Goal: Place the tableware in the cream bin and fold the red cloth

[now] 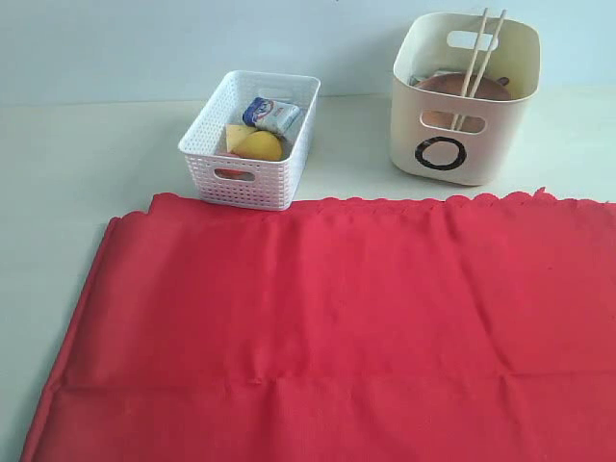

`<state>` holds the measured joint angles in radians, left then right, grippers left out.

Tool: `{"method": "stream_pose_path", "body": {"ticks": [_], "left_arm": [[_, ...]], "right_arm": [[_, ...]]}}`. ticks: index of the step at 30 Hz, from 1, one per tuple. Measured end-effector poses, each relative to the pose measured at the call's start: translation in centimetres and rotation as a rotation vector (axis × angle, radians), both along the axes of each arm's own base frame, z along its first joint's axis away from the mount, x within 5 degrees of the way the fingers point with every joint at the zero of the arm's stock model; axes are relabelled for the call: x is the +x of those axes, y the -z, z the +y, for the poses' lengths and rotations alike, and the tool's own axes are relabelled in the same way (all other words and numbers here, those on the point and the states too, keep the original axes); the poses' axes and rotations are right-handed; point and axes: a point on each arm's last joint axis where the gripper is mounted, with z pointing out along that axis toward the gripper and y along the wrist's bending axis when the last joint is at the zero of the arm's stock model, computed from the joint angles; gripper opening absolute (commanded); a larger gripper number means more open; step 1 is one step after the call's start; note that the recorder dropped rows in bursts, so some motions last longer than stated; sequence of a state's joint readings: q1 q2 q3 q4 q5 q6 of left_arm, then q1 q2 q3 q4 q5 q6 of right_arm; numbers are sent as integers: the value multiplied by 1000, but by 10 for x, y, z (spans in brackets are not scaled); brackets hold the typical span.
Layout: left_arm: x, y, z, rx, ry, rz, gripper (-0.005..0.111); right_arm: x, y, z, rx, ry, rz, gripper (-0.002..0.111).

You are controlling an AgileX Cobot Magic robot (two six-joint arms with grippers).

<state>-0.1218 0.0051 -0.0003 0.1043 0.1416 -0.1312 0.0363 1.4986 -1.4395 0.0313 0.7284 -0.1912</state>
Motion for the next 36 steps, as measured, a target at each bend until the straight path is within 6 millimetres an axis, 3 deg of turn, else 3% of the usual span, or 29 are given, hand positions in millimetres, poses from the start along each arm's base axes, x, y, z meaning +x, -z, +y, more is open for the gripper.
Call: {"method": "stream_pose_path", "body": {"ticks": [2, 6, 13, 18, 26, 30, 36], "left_arm": [[0, 0, 0, 0, 0, 0, 1], [0, 0, 0, 0, 0, 0, 1], [0, 0, 0, 0, 0, 0, 1], [0, 0, 0, 0, 0, 0, 1], [0, 0, 0, 0, 0, -3, 1], [0, -8, -1, -254, 10, -58, 1], [-5, -36, 0, -544, 82, -340, 1]], "right_arm": [[-13, 1, 0, -6, -5, 21, 0], [-29, 27, -1, -16, -12, 101, 0], [-38, 70, -2, -33, -24, 166, 0], [-38, 82, -2, -37, -26, 149, 0], [-38, 81, 5, 21, -66, 132, 0], [-38, 79, 13, 78, -138, 119, 0], [-39, 78, 19, 100, -214, 114, 0]]}}
